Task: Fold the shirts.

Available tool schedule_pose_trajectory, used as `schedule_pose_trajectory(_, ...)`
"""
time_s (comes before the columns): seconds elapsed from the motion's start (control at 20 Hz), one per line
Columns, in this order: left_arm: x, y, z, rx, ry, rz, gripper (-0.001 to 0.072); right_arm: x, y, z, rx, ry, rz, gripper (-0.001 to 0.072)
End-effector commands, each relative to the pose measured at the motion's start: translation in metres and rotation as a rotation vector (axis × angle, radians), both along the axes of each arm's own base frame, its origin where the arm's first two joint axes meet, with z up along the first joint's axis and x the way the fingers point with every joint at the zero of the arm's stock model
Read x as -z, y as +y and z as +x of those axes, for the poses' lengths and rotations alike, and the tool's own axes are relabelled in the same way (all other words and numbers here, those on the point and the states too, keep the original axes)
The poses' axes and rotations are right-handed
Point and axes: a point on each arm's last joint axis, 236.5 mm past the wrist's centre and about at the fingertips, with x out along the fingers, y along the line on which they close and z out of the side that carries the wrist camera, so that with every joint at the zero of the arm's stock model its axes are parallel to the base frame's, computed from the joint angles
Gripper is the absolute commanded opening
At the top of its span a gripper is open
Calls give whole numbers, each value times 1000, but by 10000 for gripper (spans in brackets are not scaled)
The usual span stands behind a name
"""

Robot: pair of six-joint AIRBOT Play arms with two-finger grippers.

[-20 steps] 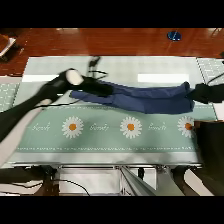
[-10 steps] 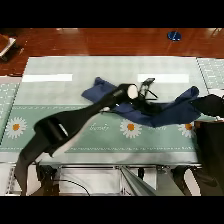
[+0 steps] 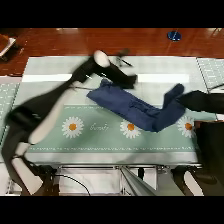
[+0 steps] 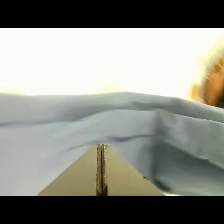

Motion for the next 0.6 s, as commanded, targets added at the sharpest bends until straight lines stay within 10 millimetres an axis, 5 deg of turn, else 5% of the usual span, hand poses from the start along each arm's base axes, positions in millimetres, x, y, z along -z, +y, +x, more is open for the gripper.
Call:
schedule_pose_trajectory(0.0,-42,155,36,-199,-116,179,19,2,62,39,-102,-22,61,22)
schedule_pose_trajectory(0.15,-87,257,15,-416,-250,211,19,13,126,85,-209,-15,66,22)
schedule_pose_trajectory(0.25,-102,296,-13,-537,-322,197,19,33,169,114,-268,23,73,23)
schedule_pose_trajectory(0.35,-99,314,-50,-602,-354,190,19,57,206,137,-308,59,87,23)
schedule_pose_trajectory(0.55,-56,304,-104,-612,-281,150,19,102,259,171,-336,127,122,22)
